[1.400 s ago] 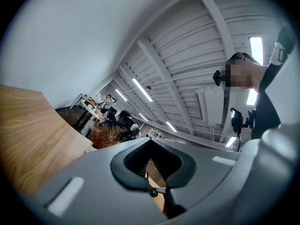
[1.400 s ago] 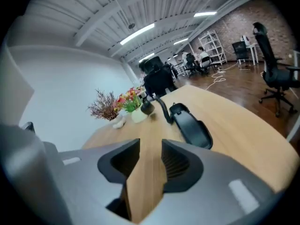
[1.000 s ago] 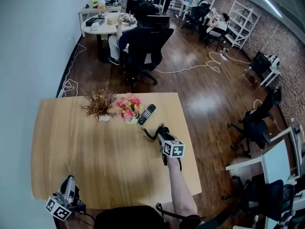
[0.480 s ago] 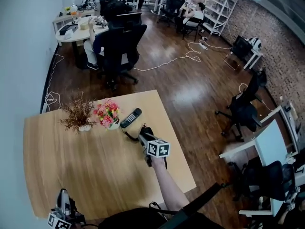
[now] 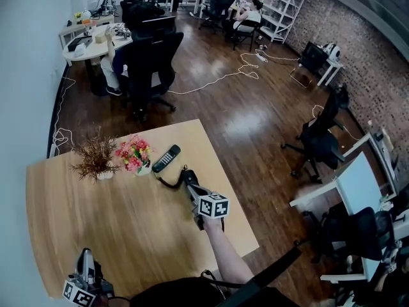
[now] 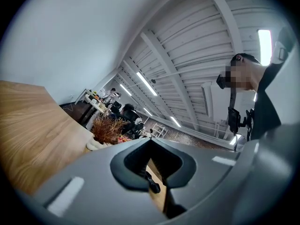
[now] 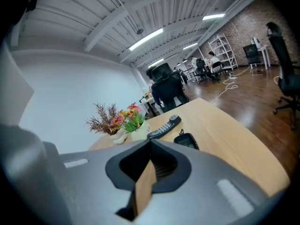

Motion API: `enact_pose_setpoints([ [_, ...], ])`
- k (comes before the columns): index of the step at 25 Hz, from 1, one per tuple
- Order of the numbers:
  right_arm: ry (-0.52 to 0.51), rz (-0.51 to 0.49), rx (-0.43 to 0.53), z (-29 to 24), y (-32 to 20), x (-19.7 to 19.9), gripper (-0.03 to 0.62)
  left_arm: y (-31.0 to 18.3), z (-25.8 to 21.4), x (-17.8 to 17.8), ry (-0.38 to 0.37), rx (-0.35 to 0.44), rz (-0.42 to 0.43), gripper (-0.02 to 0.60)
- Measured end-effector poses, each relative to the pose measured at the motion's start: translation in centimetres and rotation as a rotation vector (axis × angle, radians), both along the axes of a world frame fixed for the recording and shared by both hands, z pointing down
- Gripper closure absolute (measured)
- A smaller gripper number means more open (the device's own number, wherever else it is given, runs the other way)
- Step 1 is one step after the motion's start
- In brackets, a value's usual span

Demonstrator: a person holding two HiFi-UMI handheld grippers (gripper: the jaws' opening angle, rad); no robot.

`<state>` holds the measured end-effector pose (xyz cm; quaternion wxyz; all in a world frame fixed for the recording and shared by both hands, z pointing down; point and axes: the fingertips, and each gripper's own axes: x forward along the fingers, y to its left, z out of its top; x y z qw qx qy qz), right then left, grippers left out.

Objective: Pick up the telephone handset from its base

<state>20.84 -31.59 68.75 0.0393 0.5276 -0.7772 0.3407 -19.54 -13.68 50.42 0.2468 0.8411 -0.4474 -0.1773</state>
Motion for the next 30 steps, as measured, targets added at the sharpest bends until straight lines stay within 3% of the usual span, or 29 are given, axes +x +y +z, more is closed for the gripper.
enact_pose_setpoints([
  [30, 0.011, -0.064, -0.021, 0.7, -1.3, -2.3, 0.591, -0.3, 0.7, -0.3, 0.007, -0.014, -0.036, 0.578],
])
